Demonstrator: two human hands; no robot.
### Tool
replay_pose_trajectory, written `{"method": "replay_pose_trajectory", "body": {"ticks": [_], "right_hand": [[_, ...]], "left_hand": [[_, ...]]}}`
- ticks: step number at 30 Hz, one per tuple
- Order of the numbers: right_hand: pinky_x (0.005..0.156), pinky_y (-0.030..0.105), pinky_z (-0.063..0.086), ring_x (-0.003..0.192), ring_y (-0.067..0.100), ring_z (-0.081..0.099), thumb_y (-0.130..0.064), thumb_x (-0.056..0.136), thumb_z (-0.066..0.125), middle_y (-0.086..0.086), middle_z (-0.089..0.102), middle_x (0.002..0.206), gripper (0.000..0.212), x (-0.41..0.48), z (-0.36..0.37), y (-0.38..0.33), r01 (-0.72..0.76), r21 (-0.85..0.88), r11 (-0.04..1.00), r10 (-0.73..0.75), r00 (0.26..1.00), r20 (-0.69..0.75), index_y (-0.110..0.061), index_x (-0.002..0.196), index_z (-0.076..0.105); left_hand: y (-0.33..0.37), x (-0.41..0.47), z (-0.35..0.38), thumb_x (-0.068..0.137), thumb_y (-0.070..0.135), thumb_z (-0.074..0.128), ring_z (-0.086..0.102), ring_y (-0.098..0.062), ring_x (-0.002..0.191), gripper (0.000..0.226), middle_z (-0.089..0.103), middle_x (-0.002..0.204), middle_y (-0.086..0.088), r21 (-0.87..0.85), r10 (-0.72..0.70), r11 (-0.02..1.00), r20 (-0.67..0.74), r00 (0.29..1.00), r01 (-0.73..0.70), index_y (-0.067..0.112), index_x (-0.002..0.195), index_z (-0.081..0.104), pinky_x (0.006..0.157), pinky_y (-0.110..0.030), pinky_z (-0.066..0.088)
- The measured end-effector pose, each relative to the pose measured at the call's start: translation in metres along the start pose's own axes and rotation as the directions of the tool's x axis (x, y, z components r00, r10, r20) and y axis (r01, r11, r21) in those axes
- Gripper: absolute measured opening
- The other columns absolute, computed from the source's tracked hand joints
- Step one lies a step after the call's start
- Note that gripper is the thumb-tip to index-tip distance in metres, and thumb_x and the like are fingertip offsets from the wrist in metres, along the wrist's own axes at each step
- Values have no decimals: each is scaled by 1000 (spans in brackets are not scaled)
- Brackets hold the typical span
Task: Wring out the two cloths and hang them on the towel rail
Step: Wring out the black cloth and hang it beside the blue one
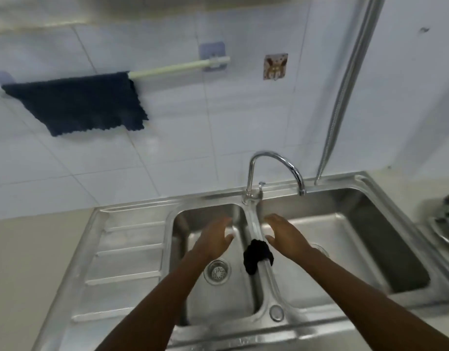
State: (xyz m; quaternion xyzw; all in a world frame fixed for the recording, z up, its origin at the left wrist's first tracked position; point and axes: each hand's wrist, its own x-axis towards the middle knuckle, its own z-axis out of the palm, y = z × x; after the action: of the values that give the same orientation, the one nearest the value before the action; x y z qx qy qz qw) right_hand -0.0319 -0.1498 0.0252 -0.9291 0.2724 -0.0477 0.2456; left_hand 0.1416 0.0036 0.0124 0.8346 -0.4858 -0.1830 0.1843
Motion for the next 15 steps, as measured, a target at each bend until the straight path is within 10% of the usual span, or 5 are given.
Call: {"method": "replay_pose_trajectory", "body": {"ticks": [11, 15], "right_hand": [[90, 39, 50, 105, 23, 59, -11, 69, 66, 5, 64, 111, 41, 1, 79, 46, -54, 130, 990, 19, 966, 256, -17, 109, 56], [94, 42, 48, 121, 32, 44, -5, 79, 60, 9, 53, 127, 55, -2, 101, 40, -18, 20, 1000, 12, 965, 261, -11, 131, 44]], "left_hand": [[-3, -23, 77, 96, 24, 51, 39, -24, 133, 48, 45, 145, -6, -122, -177, 974, 132, 975, 193, 13, 142, 40, 112, -33, 29], [-10, -42, 87, 93, 20, 55, 49, -26, 125, 38, 57, 132, -9, -134, -194, 969, 106, 975, 207, 11, 130, 53, 108, -33, 34]]}}
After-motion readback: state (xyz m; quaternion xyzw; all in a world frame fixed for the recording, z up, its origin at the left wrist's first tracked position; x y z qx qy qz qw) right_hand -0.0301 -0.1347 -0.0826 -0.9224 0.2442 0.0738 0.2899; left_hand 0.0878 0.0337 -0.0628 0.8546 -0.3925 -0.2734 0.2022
